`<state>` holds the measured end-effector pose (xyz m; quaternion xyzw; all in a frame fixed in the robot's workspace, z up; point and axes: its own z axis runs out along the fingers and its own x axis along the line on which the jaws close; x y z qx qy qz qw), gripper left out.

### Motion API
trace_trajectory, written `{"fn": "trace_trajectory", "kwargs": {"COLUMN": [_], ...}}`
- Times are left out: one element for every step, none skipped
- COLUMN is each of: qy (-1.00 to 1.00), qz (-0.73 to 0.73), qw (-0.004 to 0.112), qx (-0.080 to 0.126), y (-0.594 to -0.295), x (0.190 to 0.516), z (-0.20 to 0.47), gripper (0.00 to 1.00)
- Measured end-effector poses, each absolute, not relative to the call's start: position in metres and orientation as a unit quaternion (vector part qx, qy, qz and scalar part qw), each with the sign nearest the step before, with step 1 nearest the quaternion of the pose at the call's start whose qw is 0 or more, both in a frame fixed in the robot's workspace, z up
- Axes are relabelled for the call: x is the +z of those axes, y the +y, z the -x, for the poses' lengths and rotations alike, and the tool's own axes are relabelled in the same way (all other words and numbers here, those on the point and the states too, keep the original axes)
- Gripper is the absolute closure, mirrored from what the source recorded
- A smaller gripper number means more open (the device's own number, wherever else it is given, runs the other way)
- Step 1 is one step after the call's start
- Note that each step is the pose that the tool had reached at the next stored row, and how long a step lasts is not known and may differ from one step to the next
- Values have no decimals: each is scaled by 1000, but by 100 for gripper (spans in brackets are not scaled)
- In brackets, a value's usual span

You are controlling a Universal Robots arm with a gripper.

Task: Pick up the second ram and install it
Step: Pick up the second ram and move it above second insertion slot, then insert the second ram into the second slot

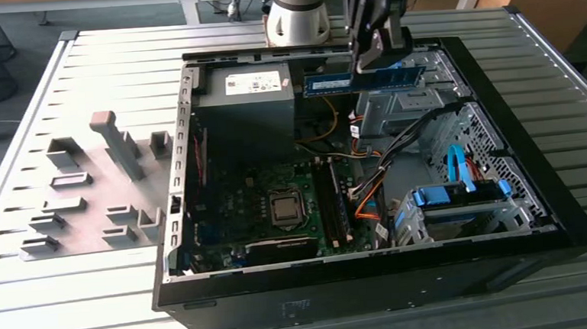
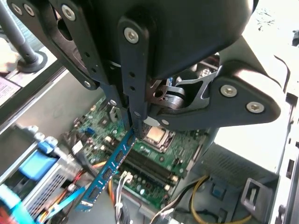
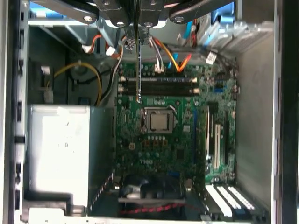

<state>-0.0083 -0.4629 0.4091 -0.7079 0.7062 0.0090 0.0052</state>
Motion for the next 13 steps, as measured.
{"fn": "trace_trajectory", "kwargs": {"qy": [706,706,706,706,706,706,706,706,706,706,706,707,707], "qz": [708,708,708,708,708,708,708,708,708,708,708,708,707], "qw": [5,5,5,5,5,5,5,5,5,5,5,5,5], "qx": [9,9,9,9,9,9,9,9,9,9,9,9,9], "y": [-463,-463,-463,-463,-463,-463,-463,-463,-463,-463,-463,-463,-463], "x": [409,409,409,409,409,409,409,409,409,409,409,409,409], "z": [12,13,13,13,13,13,13,13,13,13,13,13,13], "gripper": [86,86,86,86,86,86,86,86,86,86,86,86,86]}}
